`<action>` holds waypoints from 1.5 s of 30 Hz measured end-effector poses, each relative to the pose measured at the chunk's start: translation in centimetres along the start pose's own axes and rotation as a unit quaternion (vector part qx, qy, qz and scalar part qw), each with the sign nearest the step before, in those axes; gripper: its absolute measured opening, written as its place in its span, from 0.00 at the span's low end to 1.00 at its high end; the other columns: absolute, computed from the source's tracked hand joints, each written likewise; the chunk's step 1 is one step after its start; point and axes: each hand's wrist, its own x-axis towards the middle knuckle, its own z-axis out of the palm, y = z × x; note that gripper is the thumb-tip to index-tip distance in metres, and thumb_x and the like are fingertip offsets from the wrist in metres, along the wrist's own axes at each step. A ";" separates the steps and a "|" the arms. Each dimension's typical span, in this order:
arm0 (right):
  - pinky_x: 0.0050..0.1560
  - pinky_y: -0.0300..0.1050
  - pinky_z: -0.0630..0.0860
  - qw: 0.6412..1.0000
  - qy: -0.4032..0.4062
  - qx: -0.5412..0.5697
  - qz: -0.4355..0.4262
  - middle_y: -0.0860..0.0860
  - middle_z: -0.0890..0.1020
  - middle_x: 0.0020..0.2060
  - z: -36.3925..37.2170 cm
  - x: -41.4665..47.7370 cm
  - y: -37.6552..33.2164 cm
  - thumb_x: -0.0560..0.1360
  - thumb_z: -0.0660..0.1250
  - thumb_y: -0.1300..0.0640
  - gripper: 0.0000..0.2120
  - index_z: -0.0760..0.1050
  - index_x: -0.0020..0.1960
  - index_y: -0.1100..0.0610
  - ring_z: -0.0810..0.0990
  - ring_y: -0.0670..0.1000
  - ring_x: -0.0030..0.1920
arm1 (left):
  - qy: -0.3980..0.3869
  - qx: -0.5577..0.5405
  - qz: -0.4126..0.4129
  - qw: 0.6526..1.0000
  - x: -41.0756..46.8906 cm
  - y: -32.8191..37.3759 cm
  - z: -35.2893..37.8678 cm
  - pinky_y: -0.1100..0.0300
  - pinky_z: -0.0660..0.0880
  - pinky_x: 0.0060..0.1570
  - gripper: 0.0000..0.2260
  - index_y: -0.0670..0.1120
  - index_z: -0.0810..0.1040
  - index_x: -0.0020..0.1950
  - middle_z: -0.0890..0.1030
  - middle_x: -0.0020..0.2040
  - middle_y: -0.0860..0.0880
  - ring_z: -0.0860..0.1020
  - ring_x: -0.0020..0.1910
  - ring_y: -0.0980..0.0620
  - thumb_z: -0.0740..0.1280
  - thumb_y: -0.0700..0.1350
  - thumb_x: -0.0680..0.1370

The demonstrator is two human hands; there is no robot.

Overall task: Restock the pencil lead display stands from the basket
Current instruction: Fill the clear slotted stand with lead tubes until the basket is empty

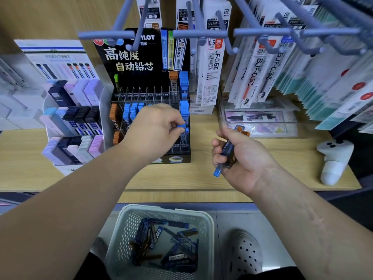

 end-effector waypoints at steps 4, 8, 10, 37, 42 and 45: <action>0.26 0.37 0.66 1.000 -0.001 0.001 0.003 0.54 0.78 0.32 -0.2 0.0 -0.1 0.80 0.69 0.53 0.08 0.78 0.48 0.58 0.71 0.48 0.30 | -0.029 0.031 0.014 0.999 -0.5 -0.3 1.2 0.52 0.79 0.42 0.04 0.43 0.84 0.41 0.79 0.42 0.51 0.76 0.37 0.52 0.78 0.39 0.70; 0.26 0.38 0.68 0.999 -0.018 0.035 0.008 0.55 0.78 0.32 -0.2 0.0 -0.2 0.80 0.69 0.55 0.07 0.77 0.48 0.59 0.72 0.49 0.31 | -0.029 0.063 -0.012 0.998 -0.6 -0.4 1.5 0.47 0.79 0.41 0.06 0.44 0.83 0.42 0.79 0.43 0.49 0.79 0.41 0.45 0.78 0.42 0.71; 0.26 0.38 0.68 0.997 -0.040 0.067 0.007 0.55 0.78 0.33 -0.1 0.0 -0.3 0.80 0.68 0.58 0.04 0.76 0.48 0.59 0.72 0.49 0.31 | -0.035 0.060 -0.028 0.997 -0.4 -0.5 1.3 0.48 0.79 0.42 0.07 0.45 0.83 0.43 0.78 0.44 0.51 0.79 0.42 0.47 0.78 0.45 0.71; 0.42 0.45 0.78 0.991 -0.073 0.070 -0.084 0.53 0.86 0.38 4.3 -0.8 2.1 0.81 0.61 0.64 0.07 0.75 0.50 0.54 0.80 0.49 0.35 | 0.001 -0.413 -0.222 0.883 -5.2 6.6 -1.4 0.67 0.73 0.33 0.09 0.44 0.84 0.42 0.82 0.35 0.49 0.74 0.29 0.58 0.77 0.32 0.69; 0.35 0.41 0.77 0.998 -0.035 -0.002 -0.056 0.52 0.84 0.36 5.0 -0.7 2.8 0.80 0.67 0.61 0.05 0.80 0.47 0.54 0.82 0.51 0.38 | 0.042 -0.421 -0.187 0.887 -5.1 4.8 -3.0 0.64 0.77 0.36 0.08 0.41 0.85 0.48 0.85 0.38 0.46 0.81 0.34 0.52 0.76 0.32 0.71; 0.32 0.39 0.75 0.999 -0.029 -0.023 -0.030 0.54 0.84 0.37 5.4 -0.7 3.4 0.79 0.68 0.62 0.04 0.81 0.48 0.56 0.79 0.52 0.39 | 0.023 -0.360 -0.136 0.923 -5.3 3.5 -3.7 0.57 0.79 0.39 0.08 0.43 0.85 0.48 0.85 0.41 0.46 0.83 0.38 0.46 0.77 0.34 0.72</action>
